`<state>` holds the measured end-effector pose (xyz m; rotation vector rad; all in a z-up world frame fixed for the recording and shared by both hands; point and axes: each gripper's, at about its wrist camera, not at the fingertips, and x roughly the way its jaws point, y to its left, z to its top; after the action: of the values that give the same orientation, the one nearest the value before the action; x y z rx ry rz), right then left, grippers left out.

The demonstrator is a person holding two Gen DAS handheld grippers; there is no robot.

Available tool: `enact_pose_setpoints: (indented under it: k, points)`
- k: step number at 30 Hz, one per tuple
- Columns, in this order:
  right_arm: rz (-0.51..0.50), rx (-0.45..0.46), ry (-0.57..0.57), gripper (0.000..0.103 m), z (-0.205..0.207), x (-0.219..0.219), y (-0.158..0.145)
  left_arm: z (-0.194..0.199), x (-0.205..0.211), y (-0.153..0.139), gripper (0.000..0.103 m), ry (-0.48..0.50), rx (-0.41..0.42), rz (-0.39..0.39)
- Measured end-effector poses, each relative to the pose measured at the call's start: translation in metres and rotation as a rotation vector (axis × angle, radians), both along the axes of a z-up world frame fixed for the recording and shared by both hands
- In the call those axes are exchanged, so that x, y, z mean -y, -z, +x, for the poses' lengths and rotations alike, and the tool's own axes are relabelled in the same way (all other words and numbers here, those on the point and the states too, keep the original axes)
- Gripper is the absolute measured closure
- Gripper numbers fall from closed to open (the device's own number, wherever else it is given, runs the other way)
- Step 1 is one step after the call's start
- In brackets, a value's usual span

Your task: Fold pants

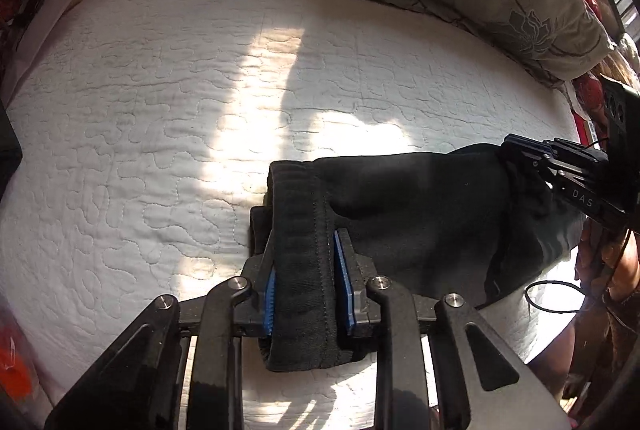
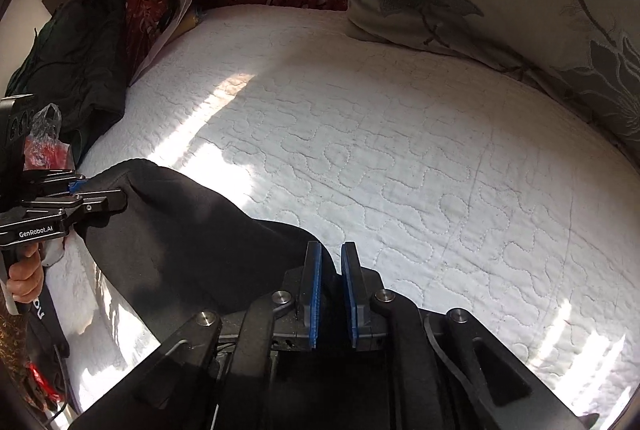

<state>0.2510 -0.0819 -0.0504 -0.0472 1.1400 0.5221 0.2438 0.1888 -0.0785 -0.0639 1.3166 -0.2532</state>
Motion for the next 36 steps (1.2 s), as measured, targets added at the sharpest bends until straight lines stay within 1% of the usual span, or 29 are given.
enact_pose_setpoints:
  k: [1, 2, 3, 4, 5, 6, 7, 10, 12, 13, 15, 17, 22, 25, 28, 29, 31, 33, 34, 36]
  points:
    - [0.027, 0.018, 0.015, 0.085, -0.005, 0.001, -0.006, 0.0, -0.003, 0.003, 0.081, -0.019, -0.015, -0.034]
    - [0.092, 0.022, 0.012, 0.079, -0.011, 0.0, -0.013, -0.002, -0.01, 0.004, 0.081, -0.04, -0.028, -0.086]
    - [0.164, 0.012, -0.012, 0.069, -0.019, -0.004, -0.019, -0.003, -0.018, 0.003, 0.081, -0.068, -0.039, -0.138]
    - [0.21, 0.008, -0.053, 0.064, -0.03, -0.012, -0.025, -0.004, -0.026, 0.001, 0.079, -0.094, -0.048, -0.183]
    - [0.225, 0.023, -0.1, 0.056, -0.042, -0.024, -0.031, -0.006, -0.033, -0.001, 0.074, -0.111, -0.053, -0.211]
    - [0.224, 0.042, -0.153, 0.052, -0.054, -0.038, -0.036, -0.008, -0.039, -0.005, 0.072, -0.128, -0.053, -0.222]
    - [0.211, 0.061, -0.212, 0.052, -0.067, -0.054, -0.04, -0.012, -0.045, -0.008, 0.068, -0.144, -0.047, -0.224]
    - [0.144, 0.094, -0.359, 0.05, -0.097, -0.098, -0.039, -0.028, -0.057, -0.02, 0.067, -0.182, -0.027, -0.233]
    - [0.068, 0.122, -0.416, 0.05, -0.112, -0.122, -0.03, -0.046, -0.06, -0.024, 0.058, -0.196, -0.017, -0.273]
    - [0.037, 0.133, -0.423, 0.05, -0.116, -0.13, -0.025, -0.055, -0.061, -0.023, 0.054, -0.204, -0.019, -0.282]
    - [0.007, 0.116, -0.43, 0.05, -0.12, -0.141, -0.016, -0.071, -0.059, -0.019, 0.054, -0.207, -0.024, -0.314]
    - [-0.016, 0.124, -0.425, 0.05, -0.123, -0.146, -0.011, -0.082, -0.055, -0.012, 0.054, -0.217, -0.03, -0.329]
    - [-0.059, 0.109, -0.388, 0.05, -0.12, -0.142, -0.001, -0.074, -0.04, 0.01, 0.054, -0.249, -0.062, -0.32]
    - [-0.052, 0.1, -0.361, 0.05, -0.117, -0.131, -0.002, -0.067, -0.04, 0.018, 0.054, -0.279, -0.059, -0.35]
    - [-0.06, 0.095, -0.344, 0.05, -0.114, -0.125, -0.001, -0.06, -0.05, 0.019, 0.054, -0.35, -0.047, -0.429]
    - [-0.061, 0.089, -0.34, 0.05, -0.114, -0.124, 0.001, -0.059, -0.054, 0.018, 0.054, -0.367, -0.053, -0.475]
    - [-0.055, 0.06, -0.332, 0.05, -0.112, -0.123, 0.005, -0.061, -0.063, 0.013, 0.054, -0.385, -0.056, -0.557]
    - [-0.028, 0.04, -0.325, 0.05, -0.111, -0.12, 0.006, -0.066, -0.07, 0.009, 0.054, -0.396, -0.059, -0.603]
    - [-0.024, 0.035, -0.319, 0.05, -0.111, -0.119, 0.007, -0.069, -0.074, 0.008, 0.054, -0.411, -0.07, -0.623]
    - [-0.015, 0.022, -0.309, 0.05, -0.109, -0.117, 0.009, -0.074, -0.079, 0.008, 0.054, -0.451, -0.107, -0.696]
